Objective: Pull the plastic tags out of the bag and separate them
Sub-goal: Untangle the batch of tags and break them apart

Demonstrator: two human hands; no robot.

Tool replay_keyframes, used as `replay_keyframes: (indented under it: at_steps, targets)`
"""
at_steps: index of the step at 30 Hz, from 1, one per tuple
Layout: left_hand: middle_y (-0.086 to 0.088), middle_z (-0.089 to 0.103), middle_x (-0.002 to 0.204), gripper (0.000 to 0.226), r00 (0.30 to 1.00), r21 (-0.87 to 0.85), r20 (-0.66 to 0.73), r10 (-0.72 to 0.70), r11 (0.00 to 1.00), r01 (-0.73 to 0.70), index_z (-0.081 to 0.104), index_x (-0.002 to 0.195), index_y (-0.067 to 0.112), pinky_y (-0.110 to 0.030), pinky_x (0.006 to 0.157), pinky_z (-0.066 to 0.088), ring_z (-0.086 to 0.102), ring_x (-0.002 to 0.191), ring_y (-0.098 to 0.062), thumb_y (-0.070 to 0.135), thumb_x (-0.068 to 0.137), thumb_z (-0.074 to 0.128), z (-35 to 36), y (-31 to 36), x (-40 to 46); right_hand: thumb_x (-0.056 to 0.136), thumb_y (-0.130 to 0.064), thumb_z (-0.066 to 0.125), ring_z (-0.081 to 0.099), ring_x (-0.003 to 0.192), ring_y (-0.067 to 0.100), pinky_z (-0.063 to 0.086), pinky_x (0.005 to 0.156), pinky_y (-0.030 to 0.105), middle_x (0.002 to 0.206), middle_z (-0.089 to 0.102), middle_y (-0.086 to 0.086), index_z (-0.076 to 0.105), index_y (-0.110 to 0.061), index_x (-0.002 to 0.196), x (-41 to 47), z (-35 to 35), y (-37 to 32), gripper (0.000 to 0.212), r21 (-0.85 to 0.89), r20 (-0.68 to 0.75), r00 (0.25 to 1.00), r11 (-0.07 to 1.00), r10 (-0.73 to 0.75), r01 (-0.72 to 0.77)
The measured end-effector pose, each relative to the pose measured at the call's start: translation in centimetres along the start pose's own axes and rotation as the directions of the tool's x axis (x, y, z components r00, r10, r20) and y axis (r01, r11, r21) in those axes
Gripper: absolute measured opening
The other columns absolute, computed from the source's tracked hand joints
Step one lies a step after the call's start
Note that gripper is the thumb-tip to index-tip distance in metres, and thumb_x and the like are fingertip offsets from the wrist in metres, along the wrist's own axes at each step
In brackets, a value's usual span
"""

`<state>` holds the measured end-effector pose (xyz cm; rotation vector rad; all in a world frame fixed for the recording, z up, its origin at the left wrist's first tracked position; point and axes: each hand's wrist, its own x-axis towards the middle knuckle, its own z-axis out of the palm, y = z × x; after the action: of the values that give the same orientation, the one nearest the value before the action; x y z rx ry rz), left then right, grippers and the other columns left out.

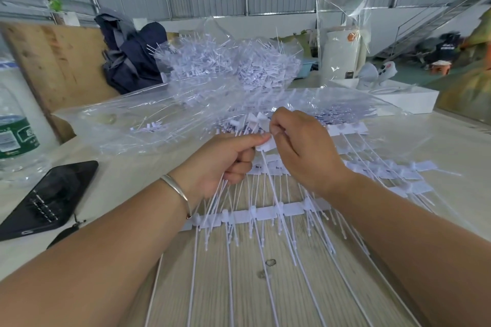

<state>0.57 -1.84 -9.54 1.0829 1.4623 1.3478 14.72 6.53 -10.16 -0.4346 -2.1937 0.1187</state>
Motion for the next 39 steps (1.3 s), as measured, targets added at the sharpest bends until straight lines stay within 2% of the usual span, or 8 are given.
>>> replay_keyframes:
  at_steps: [8,11,14,19,25,29,33,39]
  targets:
    - [0.008,0.022,0.045,0.042,0.969,-0.110,-0.224,0.105,0.985,-0.132,0.046,0.046,0.025,-0.016,0.038,0.015,0.015,0.038,-0.011,0.012,0.083,0.062,-0.6,0.5,0.0,0.096,-0.053,0.033,0.041,0.054,0.022,0.026,0.050,0.032,0.051,0.039,-0.001,0.034,-0.020,0.059,0.4,-1.0,0.4,0.049,-0.184,-0.058,0.994,0.978,0.090,-0.099]
    - [0.008,0.022,0.047,0.039,0.973,-0.108,-0.204,0.106,0.986,-0.130,0.048,0.049,0.025,-0.015,0.036,0.017,0.016,0.038,-0.011,0.014,0.084,0.061,-0.3,0.3,0.2,0.095,-0.048,0.045,0.036,0.048,0.023,0.017,0.046,0.028,0.046,0.028,-0.003,0.029,-0.021,0.058,0.5,-0.9,0.3,0.049,-0.316,-0.094,0.990,0.940,0.107,-0.131]
    - [0.009,0.027,0.045,0.041,0.985,-0.108,-0.116,0.131,0.984,-0.143,0.057,0.044,0.024,-0.016,0.037,0.016,0.020,0.036,-0.008,0.022,0.083,0.068,-0.2,0.1,0.1,0.095,-0.042,0.049,0.038,0.045,0.026,0.013,0.046,0.026,0.044,0.032,-0.001,0.042,-0.016,0.059,0.5,-1.0,0.4,0.045,-0.383,-0.124,0.984,0.909,0.127,-0.166]
    - [0.012,0.022,0.047,0.034,0.988,-0.138,0.034,0.152,0.980,-0.146,0.056,0.047,0.026,-0.019,0.038,0.012,0.018,0.037,-0.006,0.034,0.070,0.079,-0.5,0.0,0.0,0.098,-0.032,0.044,0.034,0.046,0.027,0.017,0.054,0.030,0.043,0.025,-0.001,0.038,-0.012,0.054,0.5,-1.1,0.7,0.048,-0.360,-0.129,0.971,0.903,0.200,-0.234]
    - [0.010,0.017,0.048,0.042,0.985,-0.197,0.089,0.147,0.972,-0.127,0.033,0.061,0.026,-0.015,0.033,0.020,0.016,0.036,-0.005,0.024,0.069,0.074,-0.6,0.0,-0.3,0.102,-0.036,0.035,0.031,0.044,0.021,0.027,0.051,0.033,0.042,0.028,0.000,0.025,-0.018,0.046,0.5,-0.7,0.3,0.059,-0.102,-0.102,0.955,0.952,0.277,-0.287]
    - [0.011,0.020,0.046,0.033,0.975,-0.275,0.146,0.166,0.954,-0.121,0.048,0.053,0.026,-0.015,0.033,0.019,0.019,0.033,-0.003,0.018,0.075,0.071,-0.1,0.2,-0.5,0.102,-0.039,0.034,0.028,0.039,0.012,0.021,0.050,0.031,0.036,0.026,-0.005,0.021,-0.022,0.046,0.2,-0.6,-0.3,0.060,0.172,-0.085,0.951,0.945,0.296,-0.279]
    - [0.012,0.026,0.046,0.032,0.955,-0.308,0.239,0.177,0.946,-0.099,0.052,0.049,0.025,-0.015,0.036,0.016,0.021,0.033,0.000,0.026,0.077,0.069,1.0,0.0,-0.8,0.102,-0.040,0.036,0.027,0.043,0.012,0.024,0.053,0.031,0.039,0.026,-0.008,0.027,-0.023,0.039,-0.2,0.7,-1.3,0.065,0.474,-0.013,0.937,0.827,0.349,-0.302]
    - [0.011,0.027,0.051,0.023,0.959,-0.232,0.206,0.194,0.962,-0.144,0.063,0.057,0.027,-0.015,0.036,0.015,0.020,0.037,0.000,0.032,0.079,0.066,1.5,-0.1,-1.0,0.102,-0.038,0.037,0.028,0.042,0.015,0.026,0.054,0.034,0.039,0.027,-0.008,0.030,-0.022,0.037,-0.2,0.5,-1.3,0.067,0.470,0.014,0.930,0.819,0.367,-0.330]
